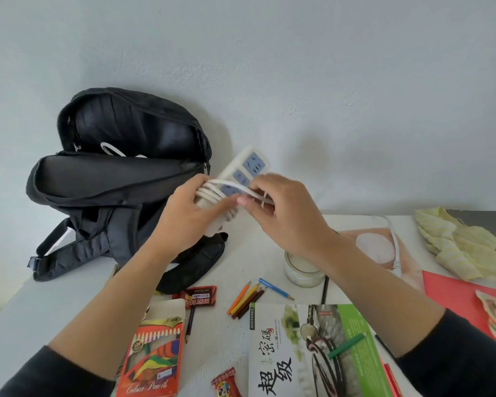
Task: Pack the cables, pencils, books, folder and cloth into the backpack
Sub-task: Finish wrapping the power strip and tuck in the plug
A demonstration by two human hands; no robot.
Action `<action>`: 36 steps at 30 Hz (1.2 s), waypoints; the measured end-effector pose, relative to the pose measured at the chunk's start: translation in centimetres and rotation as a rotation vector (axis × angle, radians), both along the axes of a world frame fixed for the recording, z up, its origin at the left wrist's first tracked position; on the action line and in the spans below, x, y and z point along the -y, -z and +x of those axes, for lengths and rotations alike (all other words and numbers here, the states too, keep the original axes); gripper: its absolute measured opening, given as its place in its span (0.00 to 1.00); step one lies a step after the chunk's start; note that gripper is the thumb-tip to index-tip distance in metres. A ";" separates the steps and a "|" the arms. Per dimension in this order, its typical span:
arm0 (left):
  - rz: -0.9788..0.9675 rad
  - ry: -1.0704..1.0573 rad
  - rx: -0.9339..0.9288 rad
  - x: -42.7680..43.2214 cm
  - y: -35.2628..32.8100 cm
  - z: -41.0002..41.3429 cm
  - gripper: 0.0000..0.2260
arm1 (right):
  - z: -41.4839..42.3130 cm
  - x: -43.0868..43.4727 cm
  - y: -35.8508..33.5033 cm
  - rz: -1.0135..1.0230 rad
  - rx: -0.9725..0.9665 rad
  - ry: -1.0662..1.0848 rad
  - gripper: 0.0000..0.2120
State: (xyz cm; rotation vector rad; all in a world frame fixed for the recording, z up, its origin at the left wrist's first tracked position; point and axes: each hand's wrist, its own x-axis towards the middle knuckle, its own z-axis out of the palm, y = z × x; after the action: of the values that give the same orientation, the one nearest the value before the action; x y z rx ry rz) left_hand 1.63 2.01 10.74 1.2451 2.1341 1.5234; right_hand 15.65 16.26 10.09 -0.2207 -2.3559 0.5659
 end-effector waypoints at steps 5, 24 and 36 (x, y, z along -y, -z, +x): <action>0.311 0.111 0.796 0.9 -2.2 1.1 0.17 | 1.2 -0.6 0.7 -0.437 0.026 -0.101 0.22; 0.145 0.264 0.848 1.3 -2.6 2.7 0.15 | 2.7 -3.5 1.3 -0.880 0.639 -0.321 0.27; -0.409 0.550 0.223 1.8 -2.1 1.3 0.17 | 2.3 -4.9 -1.7 -1.283 0.350 -0.320 0.04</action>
State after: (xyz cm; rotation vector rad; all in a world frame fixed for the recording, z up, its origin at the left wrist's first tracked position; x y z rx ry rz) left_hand 2.89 0.23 12.83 1.2913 1.6558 0.8939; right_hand 17.94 21.19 11.76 -0.5296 -1.9722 2.2830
